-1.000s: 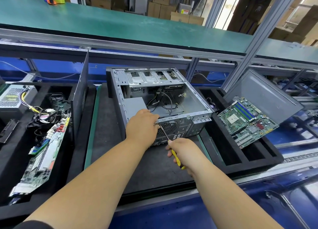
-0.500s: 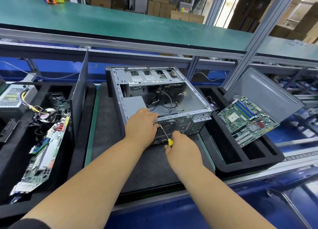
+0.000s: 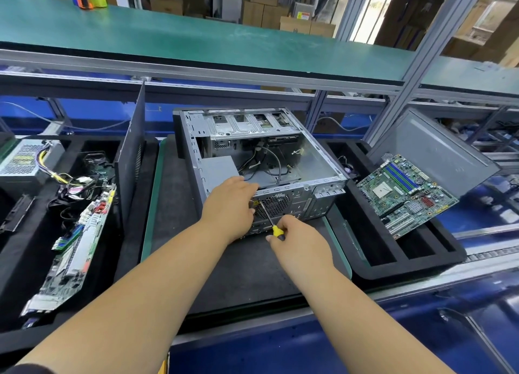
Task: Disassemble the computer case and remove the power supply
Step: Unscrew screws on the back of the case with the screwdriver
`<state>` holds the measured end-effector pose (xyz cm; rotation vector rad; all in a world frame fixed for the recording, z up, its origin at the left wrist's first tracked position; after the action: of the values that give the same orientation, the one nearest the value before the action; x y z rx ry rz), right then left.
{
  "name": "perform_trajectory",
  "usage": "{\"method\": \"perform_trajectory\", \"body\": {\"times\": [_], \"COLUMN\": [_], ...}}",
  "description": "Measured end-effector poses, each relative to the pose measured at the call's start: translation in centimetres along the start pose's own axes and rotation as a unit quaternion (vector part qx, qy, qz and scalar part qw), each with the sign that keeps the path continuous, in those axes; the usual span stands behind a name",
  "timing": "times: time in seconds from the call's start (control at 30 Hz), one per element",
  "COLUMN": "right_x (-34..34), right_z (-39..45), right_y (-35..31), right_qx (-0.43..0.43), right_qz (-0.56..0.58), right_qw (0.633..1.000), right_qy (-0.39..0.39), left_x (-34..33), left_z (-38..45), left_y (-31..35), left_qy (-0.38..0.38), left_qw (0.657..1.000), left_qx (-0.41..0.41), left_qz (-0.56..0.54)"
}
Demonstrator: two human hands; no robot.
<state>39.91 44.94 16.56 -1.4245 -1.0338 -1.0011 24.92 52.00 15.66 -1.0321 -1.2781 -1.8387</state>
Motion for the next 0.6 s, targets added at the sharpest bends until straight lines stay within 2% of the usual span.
{"method": "perform_trajectory", "body": {"times": [0.1,0.17,0.27,0.33,0.37,0.43,0.47,0.5,0.6], "right_x": [-0.1,-0.3,-0.4,-0.5,-0.6,-0.7,-0.7,-0.7,-0.8], "right_z": [0.2,0.4,0.5,0.6,0.6,0.6,0.6,0.6,0.5], "right_y": [0.3,0.5,0.6,0.7,0.7,0.8,0.8,0.8,0.7], "right_qx": [0.007,0.010,0.013,0.015,0.017,0.019,0.020,0.021,0.028], "right_qz": [0.000,0.011,0.019,0.020,0.019,0.016,0.015,0.015,0.016], "right_qw": [1.000,1.000,1.000,1.000,0.999,0.999,0.999,0.999,0.999], "right_qy": [0.016,0.011,0.012,0.017,0.019,0.021,0.022,0.022,0.025], "left_x": [0.0,0.7,2.6,2.9,2.5,0.7,-0.4,-1.4,-3.3], "left_z": [0.0,-0.3,-2.0,-3.5,-3.8,-4.0,-4.1,-4.2,-4.3], "left_y": [0.0,0.0,0.5,0.8,0.9,0.9,1.0,1.1,1.8], "left_qy": [-0.026,-0.002,0.148,0.207,0.202,0.110,0.055,0.012,-0.018], "left_qw": [1.000,0.995,0.955,0.929,0.918,0.886,0.847,0.790,0.586], "left_qx": [0.004,0.004,-0.003,0.039,0.083,0.201,0.266,0.327,0.428], "left_qz": [-0.018,-0.102,-0.257,-0.305,-0.331,-0.404,-0.457,-0.518,-0.688]}}
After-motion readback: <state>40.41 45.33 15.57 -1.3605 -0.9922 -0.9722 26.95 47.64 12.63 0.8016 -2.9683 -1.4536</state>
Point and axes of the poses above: each hand's wrist, its own z-axis towards the middle knuckle, its own x-axis out of the back of the hand, y = z × x, the point moved 4 cm from there along z, towards the middle knuckle, and after that the axes turned 10 degrees about -z, right-handed, at the moved point
